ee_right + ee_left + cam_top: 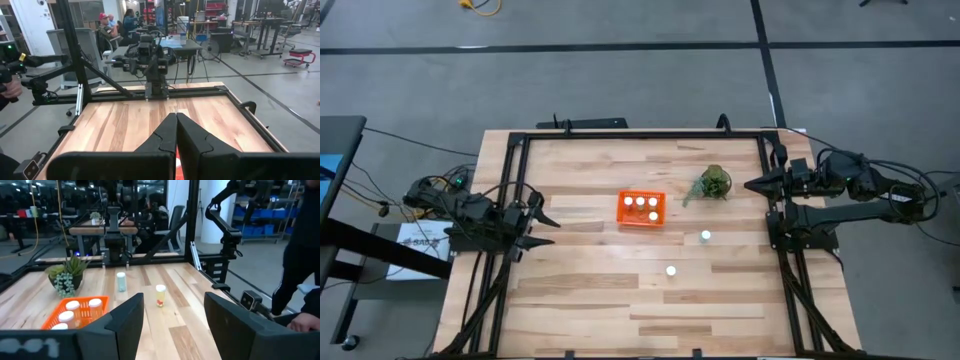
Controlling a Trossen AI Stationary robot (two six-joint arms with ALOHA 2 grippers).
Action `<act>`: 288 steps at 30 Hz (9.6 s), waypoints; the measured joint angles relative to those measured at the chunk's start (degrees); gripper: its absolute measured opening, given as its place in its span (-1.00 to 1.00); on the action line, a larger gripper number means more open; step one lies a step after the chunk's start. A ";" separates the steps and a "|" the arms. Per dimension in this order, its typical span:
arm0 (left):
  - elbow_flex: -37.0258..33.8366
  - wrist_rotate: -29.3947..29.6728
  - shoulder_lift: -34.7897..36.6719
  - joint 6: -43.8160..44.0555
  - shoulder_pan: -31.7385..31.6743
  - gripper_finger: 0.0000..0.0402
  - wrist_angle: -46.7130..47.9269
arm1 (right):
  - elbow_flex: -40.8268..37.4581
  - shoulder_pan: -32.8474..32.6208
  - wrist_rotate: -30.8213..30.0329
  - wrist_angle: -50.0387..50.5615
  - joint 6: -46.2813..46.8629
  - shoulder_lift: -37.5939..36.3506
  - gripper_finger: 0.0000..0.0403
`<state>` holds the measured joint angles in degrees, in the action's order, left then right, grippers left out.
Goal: Pick and place pill bottles into a basket
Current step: Put the blue pill bottle into the orange bin
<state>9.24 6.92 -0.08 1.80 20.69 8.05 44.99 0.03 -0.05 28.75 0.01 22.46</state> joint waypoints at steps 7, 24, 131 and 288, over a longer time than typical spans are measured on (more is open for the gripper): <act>-1.23 -0.05 -0.15 -1.31 0.00 -0.02 -0.99 | 0.00 -0.02 0.02 0.00 0.00 -0.02 -1.00; -8.62 2.60 -1.20 -1.51 0.04 -0.02 -11.56 | 0.02 -0.01 0.01 0.00 0.00 0.00 -1.00; -8.86 -2.03 -1.15 1.03 0.00 -0.02 -10.69 | -0.87 -5.90 -7.10 -1.96 9.54 55.64 -0.15; -8.81 -1.82 -1.15 11.55 0.00 -0.02 -10.83 | 50.66 -14.64 -51.62 22.47 -55.59 83.27 -0.56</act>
<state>0.43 5.10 -1.23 13.35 20.69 -2.78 95.65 -14.61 -51.68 51.23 -55.58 105.73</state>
